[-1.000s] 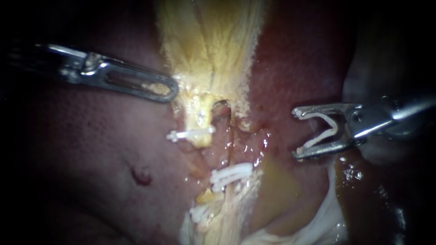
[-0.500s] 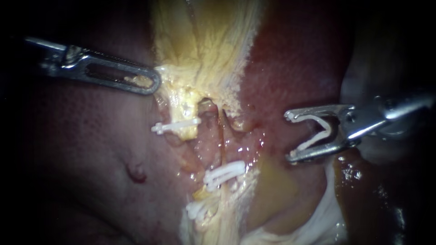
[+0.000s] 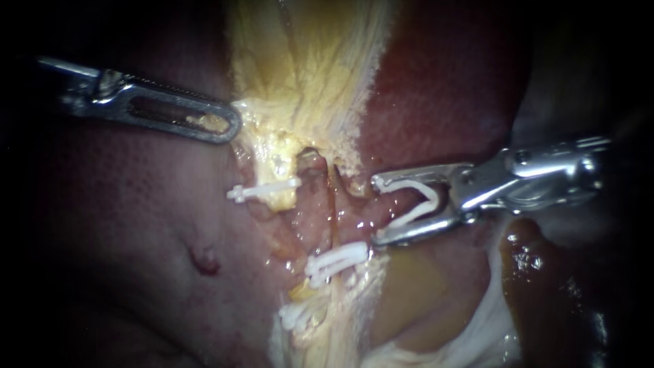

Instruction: Clipping third clip right tube

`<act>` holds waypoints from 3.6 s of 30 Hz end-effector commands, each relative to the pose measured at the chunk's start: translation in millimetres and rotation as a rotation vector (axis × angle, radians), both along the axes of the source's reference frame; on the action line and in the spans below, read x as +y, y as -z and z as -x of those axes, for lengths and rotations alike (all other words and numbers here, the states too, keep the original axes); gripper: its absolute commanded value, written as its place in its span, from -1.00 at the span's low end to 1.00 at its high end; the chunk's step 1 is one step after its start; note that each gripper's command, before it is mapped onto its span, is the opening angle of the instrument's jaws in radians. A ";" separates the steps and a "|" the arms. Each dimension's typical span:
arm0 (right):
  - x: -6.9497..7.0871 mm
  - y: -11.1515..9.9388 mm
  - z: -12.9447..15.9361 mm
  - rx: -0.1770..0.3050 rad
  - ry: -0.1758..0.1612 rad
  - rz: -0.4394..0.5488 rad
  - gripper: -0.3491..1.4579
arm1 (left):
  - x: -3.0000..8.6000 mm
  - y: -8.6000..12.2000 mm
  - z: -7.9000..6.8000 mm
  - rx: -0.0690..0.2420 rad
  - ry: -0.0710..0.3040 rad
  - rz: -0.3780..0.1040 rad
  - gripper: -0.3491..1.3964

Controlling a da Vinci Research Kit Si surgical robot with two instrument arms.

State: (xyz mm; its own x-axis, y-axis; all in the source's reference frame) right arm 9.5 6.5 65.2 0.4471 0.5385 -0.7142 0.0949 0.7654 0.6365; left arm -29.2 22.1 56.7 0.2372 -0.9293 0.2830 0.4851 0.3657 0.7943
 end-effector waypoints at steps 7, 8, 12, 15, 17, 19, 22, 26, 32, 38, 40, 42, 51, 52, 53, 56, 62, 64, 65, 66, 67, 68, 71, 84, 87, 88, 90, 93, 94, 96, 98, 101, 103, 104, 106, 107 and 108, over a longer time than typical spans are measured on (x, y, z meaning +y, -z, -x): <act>0.6 -3.1 -1.1 -0.007 -0.009 -0.062 -0.07 | 0.0 0.0 0.0 0.000 0.000 0.000 -1.00; 0.7 -3.4 -1.2 -0.007 -0.014 -0.068 -0.08 | 0.0 0.0 0.0 0.000 0.000 0.000 -1.00; 1.2 -4.0 -1.7 -0.011 -0.025 -0.084 -0.09 | 0.0 0.0 0.0 0.000 0.000 0.000 -1.00; 1.4 -4.5 -1.9 -0.016 -0.030 -0.094 -0.10 | 0.0 0.0 0.0 0.000 0.000 0.000 -1.00; 1.5 -4.8 -2.2 -0.020 -0.035 -0.103 -0.10 | 0.0 0.0 0.0 0.000 0.000 0.000 -1.00; 1.6 -5.2 -2.6 -0.021 -0.037 -0.102 -0.11 | 0.0 0.0 0.0 0.000 0.000 0.000 -1.00; 1.6 -5.5 -3.3 -0.020 -0.045 -0.106 -0.11 | 0.0 0.0 0.0 0.000 0.000 0.000 -1.00; 1.4 -5.9 -4.4 -0.009 -0.065 -0.119 -0.09 | 0.0 0.0 0.0 0.000 0.000 0.000 -1.00; 1.4 -6.1 -5.2 0.030 -0.102 -0.165 -0.08 | 0.0 0.0 0.1 0.000 0.000 0.000 -1.00; 1.5 -6.1 -5.2 0.091 -0.117 -0.238 -0.08 | 0.0 0.0 0.1 0.000 0.000 0.000 -1.00; 1.5 -6.0 -5.2 0.123 -0.125 -0.270 -0.07 | 0.0 0.0 0.0 0.000 0.000 0.000 -1.00; 1.4 -5.8 -5.2 0.151 -0.132 -0.302 -0.07 | 0.0 0.0 0.0 0.000 -0.001 0.000 -1.00; 0.7 -4.1 -5.6 0.301 -0.117 -0.450 -0.07 | 0.1 -0.1 0.0 0.000 -0.001 0.000 -1.00; 0.5 -3.8 -5.7 0.313 -0.105 -0.460 -0.07 | 0.1 -0.1 0.0 0.000 -0.001 0.000 -1.00; 0.4 -3.6 -5.8 0.321 -0.101 -0.462 -0.07 | 0.1 -0.1 0.0 0.000 -0.001 0.000 -1.00; 0.3 -2.8 -5.9 0.343 -0.092 -0.475 -0.07 | 0.1 -0.2 -0.1 0.000 -0.001 0.000 -1.00; 0.4 -1.3 -5.9 0.372 -0.100 -0.487 -0.07 | 0.1 -0.2 -0.1 0.000 -0.001 0.000 -1.00; 0.4 -1.1 -5.8 0.373 -0.099 -0.488 -0.07 | 0.1 -0.3 -0.1 0.000 -0.001 0.000 -1.00; 0.4 -1.0 -5.8 0.373 -0.099 -0.488 -0.07 | 0.1 -0.3 -0.1 0.000 -0.001 0.000 -1.00; 0.4 -1.0 -5.8 0.373 -0.099 -0.488 -0.07 | 0.1 -0.3 -0.1 0.000 -0.001 0.000 -1.00; 0.4 -1.1 -5.8 0.373 -0.099 -0.488 -0.07 | 0.2 -0.3 -0.1 0.000 -0.001 0.000 -1.00; 0.4 -1.1 -5.8 0.373 -0.099 -0.488 -0.07 | 0.2 -0.3 -0.1 0.000 -0.001 0.000 -1.00; 0.5 -1.2 -5.7 0.373 -0.099 -0.488 -0.09 | 0.2 -0.4 -0.1 0.000 -0.001 0.000 -1.00; 2.1 -1.4 -3.6 0.370 -0.111 -0.495 -0.34 | 0.2 -0.4 -0.1 0.000 -0.001 0.001 -1.00; 2.2 -1.6 -3.4 0.368 -0.115 -0.494 -0.39 | 0.2 -0.4 -0.1 0.000 -0.001 0.001 -1.00; 2.2 -1.6 -3.4 0.367 -0.118 -0.493 -0.41 | 0.2 -0.4 -0.1 0.000 -0.001 0.001 -1.00; 2.3 -1.7 -3.2 0.366 -0.120 -0.493 -0.45 | 0.2 -0.4 -0.1 0.000 -0.001 0.000 -1.00; 2.4 -1.9 -3.0 0.364 -0.126 -0.492 -0.54 | 0.2 -0.4 -0.1 0.000 -0.001 0.000 -1.00; 2.4 -1.9 -2.9 0.363 -0.128 -0.491 -0.56 | 0.2 -0.4 -0.1 0.000 -0.001 0.000 -1.00; 2.5 -2.0 -2.7 0.361 -0.134 -0.490 -0.61 | 0.2 -0.4 -0.2 0.000 -0.001 0.000 -1.00; 2.5 -2.1 -2.6 0.360 -0.135 -0.490 -0.66 | 0.2 -0.4 -0.2 0.000 -0.001 0.000 -1.00; 2.5 -2.2 -2.4 0.358 -0.137 -0.495 -0.80 | 0.2 -0.4 -0.2 0.000 -0.001 0.000 -1.00; 2.5 -2.2 -2.3 0.356 -0.138 -0.501 -0.89 | 0.2 -0.4 -0.2 0.000 -0.001 0.000 -1.00; 2.5 -2.2 -2.2 0.356 -0.141 -0.501 -0.95 | 0.2 -0.4 -0.2 0.000 -0.001 0.000 -1.00; 2.4 -2.2 -2.0 0.344 -0.146 -0.515 -1.00 | 0.2 -0.4 -0.2 0.000 -0.001 0.000 -1.00; 2.3 -2.3 -1.9 0.340 -0.148 -0.519 -1.00 | 0.2 -0.4 -0.2 0.000 -0.001 0.000 -1.00; 2.2 -2.4 -1.8 0.336 -0.149 -0.523 -1.00 | 0.2 -0.4 -0.2 0.000 -0.001 0.000 -1.00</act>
State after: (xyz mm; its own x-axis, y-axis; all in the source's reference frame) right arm 11.3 8.7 67.7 0.1378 0.8941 -0.4262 0.2700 0.3801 0.8847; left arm -29.0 22.2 57.1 0.2383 -0.9288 0.2837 0.4842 0.3669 0.7943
